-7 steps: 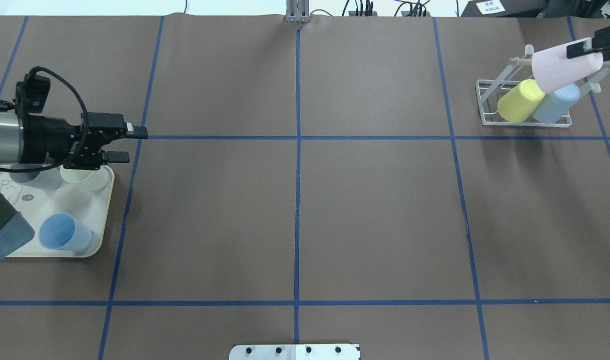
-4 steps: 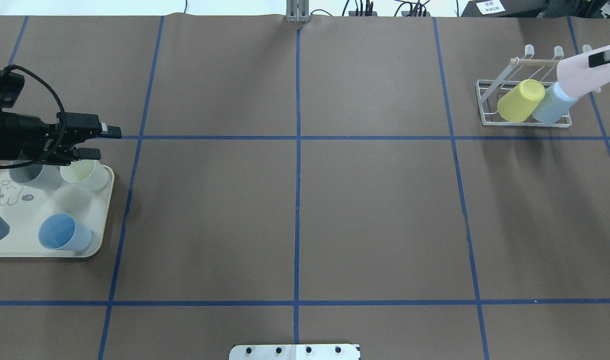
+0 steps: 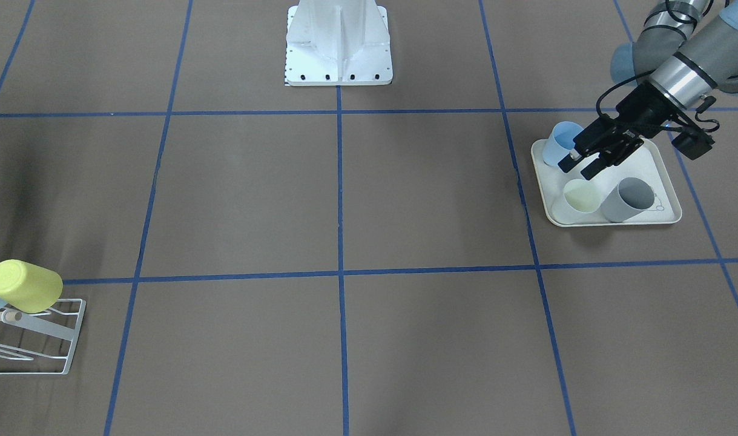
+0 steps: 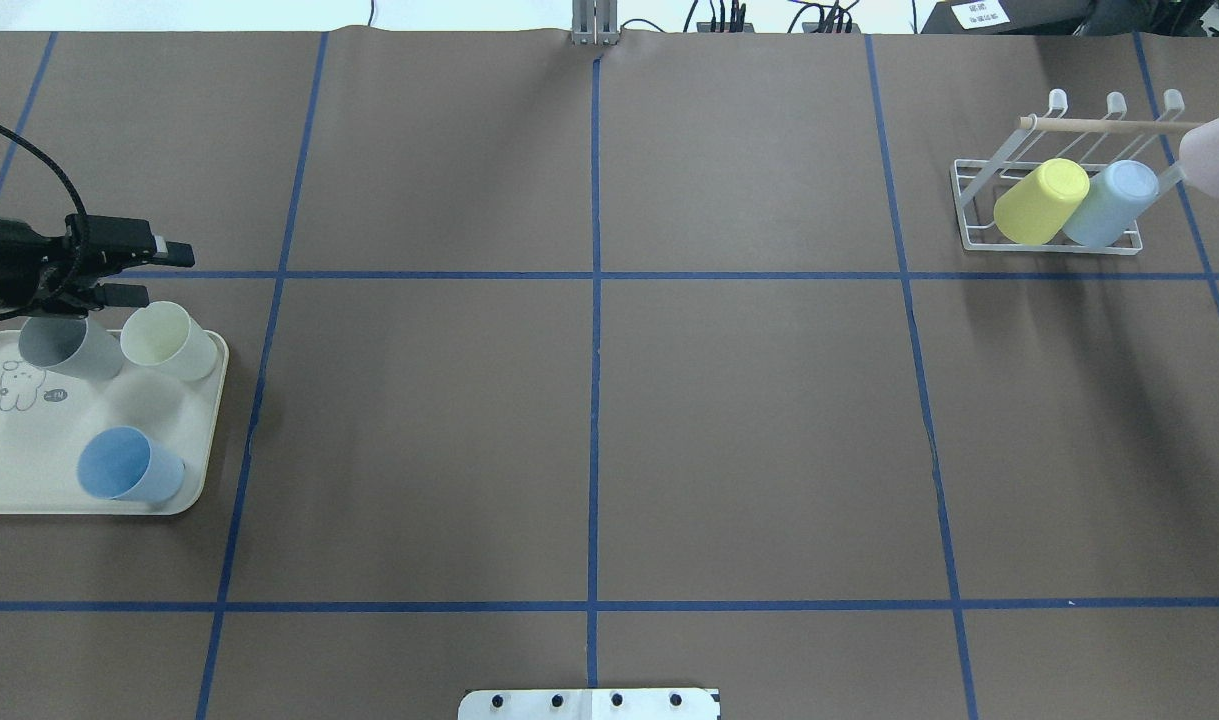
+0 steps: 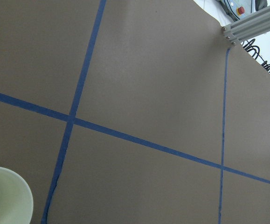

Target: Transfer IKEA cup to right arm and place on rack

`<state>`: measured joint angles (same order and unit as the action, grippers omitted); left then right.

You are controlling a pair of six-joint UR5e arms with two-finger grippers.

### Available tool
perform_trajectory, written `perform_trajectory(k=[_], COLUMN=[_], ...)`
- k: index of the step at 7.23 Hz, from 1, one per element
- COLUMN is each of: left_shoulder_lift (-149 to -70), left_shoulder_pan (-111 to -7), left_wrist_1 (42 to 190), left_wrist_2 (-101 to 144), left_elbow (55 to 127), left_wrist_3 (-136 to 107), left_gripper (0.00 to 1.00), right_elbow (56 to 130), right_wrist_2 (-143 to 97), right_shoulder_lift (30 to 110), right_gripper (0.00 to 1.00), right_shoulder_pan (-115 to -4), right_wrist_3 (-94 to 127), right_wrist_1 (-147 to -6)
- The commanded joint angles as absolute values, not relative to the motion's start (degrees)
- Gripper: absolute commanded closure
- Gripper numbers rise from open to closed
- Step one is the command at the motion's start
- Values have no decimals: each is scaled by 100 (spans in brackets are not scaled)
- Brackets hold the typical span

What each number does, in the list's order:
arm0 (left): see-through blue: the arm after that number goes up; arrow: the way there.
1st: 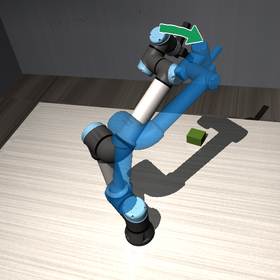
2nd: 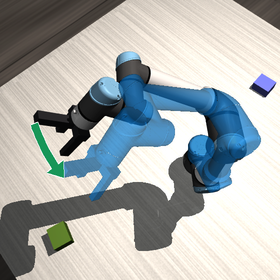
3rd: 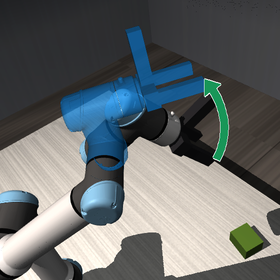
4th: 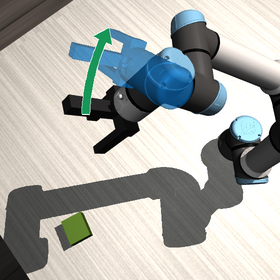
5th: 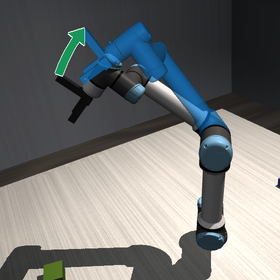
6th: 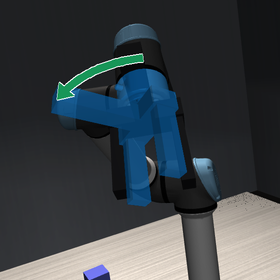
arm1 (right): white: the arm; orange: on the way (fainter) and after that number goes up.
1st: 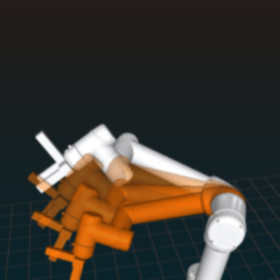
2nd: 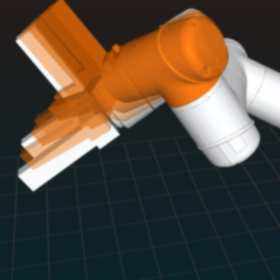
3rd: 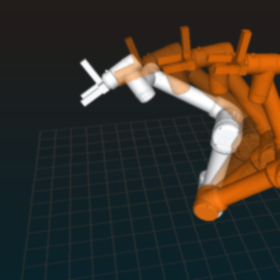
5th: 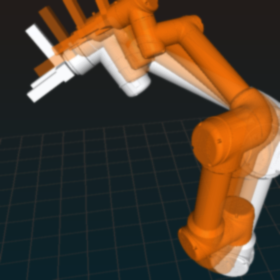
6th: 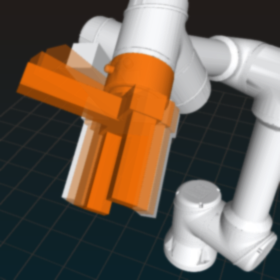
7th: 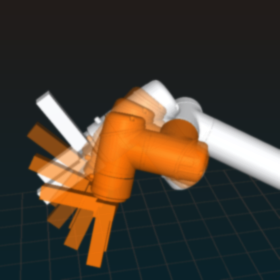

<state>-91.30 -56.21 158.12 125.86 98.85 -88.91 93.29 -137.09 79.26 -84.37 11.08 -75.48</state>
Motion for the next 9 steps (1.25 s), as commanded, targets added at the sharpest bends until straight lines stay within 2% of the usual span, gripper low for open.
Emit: perform_trajectory(k=[1,3,9], left_shoulder_lift=[-9114,-9123,-9114], left_shoulder_pan=[-5651,-5651,-5643], left_wrist_1=[15803,15803,15803], left_wrist_2=[12577,12577,12568], left_elbow=[9818,9791,9800], left_wrist_3=[-8737,-8692,-8701], left_gripper=[0,0,0], right_elbow=[9134,8764,8438], right_wrist_2=[-13535,-13552,-13526], right_shoulder_lift=[7621,7427,7409], right_gripper=[78,78,75], right_shoulder_pan=[-8411,-8341,-8113], right_wrist_3=[782,791,853], right_wrist_1=[-8165,-8139,-8095])
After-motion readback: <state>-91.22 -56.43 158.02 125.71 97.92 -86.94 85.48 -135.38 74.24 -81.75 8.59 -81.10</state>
